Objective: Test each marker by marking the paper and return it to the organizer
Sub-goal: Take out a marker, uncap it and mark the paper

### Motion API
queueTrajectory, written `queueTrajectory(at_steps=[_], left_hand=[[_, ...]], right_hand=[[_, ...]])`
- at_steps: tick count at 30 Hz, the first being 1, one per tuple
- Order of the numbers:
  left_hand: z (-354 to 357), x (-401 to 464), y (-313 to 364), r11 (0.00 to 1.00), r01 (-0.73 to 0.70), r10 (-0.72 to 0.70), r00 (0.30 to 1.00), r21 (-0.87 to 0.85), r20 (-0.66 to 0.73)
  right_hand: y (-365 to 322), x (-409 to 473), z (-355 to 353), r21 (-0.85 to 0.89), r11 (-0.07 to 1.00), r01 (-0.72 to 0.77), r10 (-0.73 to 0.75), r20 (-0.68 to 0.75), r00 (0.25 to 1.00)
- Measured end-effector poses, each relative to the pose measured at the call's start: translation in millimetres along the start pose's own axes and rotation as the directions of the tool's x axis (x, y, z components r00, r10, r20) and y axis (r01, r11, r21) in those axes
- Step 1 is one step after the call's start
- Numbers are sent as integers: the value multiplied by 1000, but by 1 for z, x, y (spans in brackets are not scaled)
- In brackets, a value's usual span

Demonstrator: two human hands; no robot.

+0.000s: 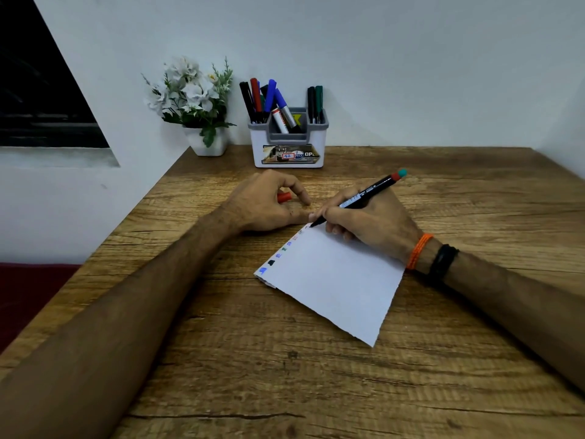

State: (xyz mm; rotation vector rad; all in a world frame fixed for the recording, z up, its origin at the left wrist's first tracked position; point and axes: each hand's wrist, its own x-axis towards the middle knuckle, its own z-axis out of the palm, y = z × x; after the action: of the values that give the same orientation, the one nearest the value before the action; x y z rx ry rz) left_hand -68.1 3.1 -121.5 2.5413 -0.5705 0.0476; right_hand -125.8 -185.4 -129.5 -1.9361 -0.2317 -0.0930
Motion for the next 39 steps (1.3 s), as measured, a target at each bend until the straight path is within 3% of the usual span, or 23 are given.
queueTrajectory(at_steps=[15, 25, 31, 35, 39], left_hand=[[0, 0, -1, 1000, -8, 8, 1000, -3, -5], [-1, -1, 1, 1000, 23, -23, 1000, -17, 4], [-7, -3, 5, 973, 60, -66, 998, -222, -19], [-10, -3, 6, 889, 94, -103, 995, -449, 3], [-11, -7, 11, 856, -7, -15, 999, -518, -39]], right_hand=[[2, 1, 0, 6, 1000, 8, -8, 32, 999], [-2, 2, -4, 188, 982, -23, 22, 6, 1000], [-14, 4, -15, 362, 931, -45, 55, -17, 998], [-14, 6, -24, 354, 935, -21, 45, -59, 997], [-11, 8, -28, 374, 927, -17, 46, -69, 997]])
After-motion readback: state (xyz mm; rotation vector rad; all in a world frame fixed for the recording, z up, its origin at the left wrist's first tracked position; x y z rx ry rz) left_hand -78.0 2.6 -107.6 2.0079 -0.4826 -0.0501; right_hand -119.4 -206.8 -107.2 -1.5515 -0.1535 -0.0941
